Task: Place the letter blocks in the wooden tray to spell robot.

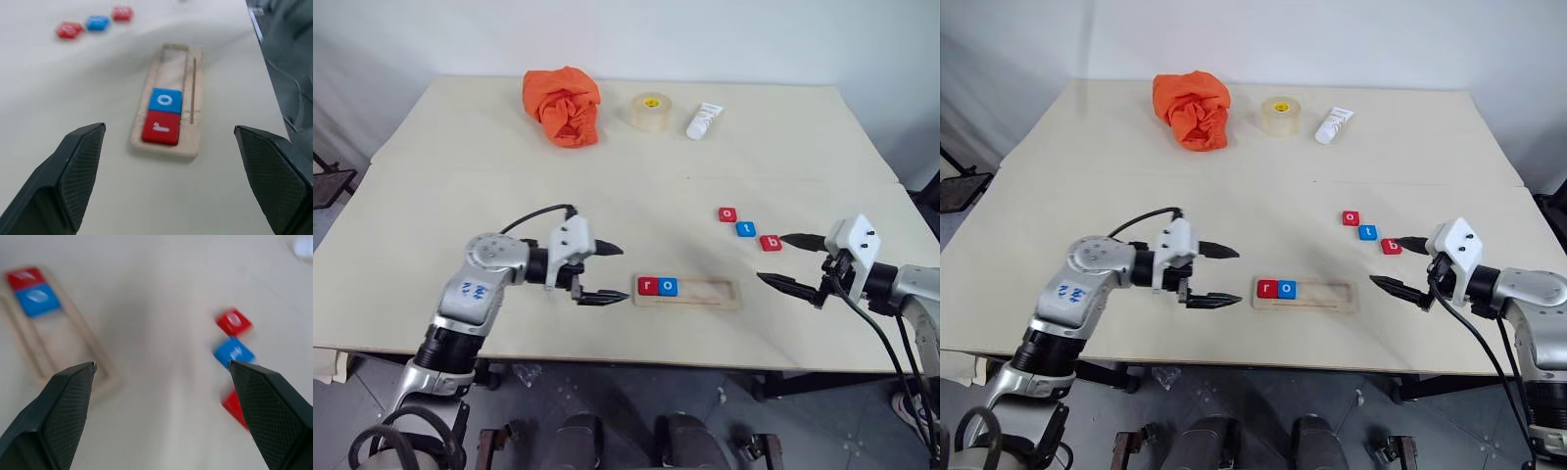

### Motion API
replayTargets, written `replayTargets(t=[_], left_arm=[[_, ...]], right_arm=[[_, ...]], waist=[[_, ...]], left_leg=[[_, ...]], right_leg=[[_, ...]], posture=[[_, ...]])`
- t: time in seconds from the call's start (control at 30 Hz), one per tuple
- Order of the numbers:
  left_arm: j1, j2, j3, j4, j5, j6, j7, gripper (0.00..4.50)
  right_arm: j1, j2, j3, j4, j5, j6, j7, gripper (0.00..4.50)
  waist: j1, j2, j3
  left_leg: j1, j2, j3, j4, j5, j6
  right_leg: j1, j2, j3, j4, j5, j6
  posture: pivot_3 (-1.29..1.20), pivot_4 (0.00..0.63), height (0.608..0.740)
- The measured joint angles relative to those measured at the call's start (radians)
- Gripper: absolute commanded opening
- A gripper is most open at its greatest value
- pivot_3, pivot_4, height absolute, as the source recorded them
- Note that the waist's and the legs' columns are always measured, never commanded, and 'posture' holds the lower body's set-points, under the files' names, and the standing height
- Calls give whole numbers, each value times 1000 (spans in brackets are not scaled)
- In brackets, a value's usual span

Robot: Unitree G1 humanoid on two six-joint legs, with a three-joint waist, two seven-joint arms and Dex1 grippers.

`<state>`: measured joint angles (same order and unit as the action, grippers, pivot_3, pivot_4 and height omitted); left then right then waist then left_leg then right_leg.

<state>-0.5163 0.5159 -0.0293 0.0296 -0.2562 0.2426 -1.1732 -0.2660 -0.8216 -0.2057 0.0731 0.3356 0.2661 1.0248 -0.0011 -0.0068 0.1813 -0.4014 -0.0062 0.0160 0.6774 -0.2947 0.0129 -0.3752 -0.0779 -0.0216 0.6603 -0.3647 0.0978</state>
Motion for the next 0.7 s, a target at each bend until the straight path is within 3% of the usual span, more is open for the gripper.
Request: replayTargets(t=[0.17, 0.4, 0.7], left_arm=[[105, -11, 116, 176, -72, -259, -52, 4478], [194, 11, 151, 232, -139, -422, -187, 4478], [126, 3, 156, 385, -188, -550, -308, 4478]], right_arm=[[-45, 36, 28, 7, -21, 48, -90, 4500], [-16, 35, 20, -7, -16, 122, -135, 4500], [58, 47, -105, -104, 59, 263, -235, 4500]], waist=[[-3, 0, 0], [2, 0, 0], [-2, 0, 0]], left_leg=[[0, 0, 0, 0, 0, 0], [0, 0, 0, 0, -1, 2], [0, 0, 0, -2, -1, 2]], right_leg=[[0, 0, 0, 0, 0, 0], [0, -1, -1, -1, 0, 0], [0, -1, -1, 0, 0, 0]], posture=[[0, 150, 740], [0, 150, 740], [0, 150, 740]])
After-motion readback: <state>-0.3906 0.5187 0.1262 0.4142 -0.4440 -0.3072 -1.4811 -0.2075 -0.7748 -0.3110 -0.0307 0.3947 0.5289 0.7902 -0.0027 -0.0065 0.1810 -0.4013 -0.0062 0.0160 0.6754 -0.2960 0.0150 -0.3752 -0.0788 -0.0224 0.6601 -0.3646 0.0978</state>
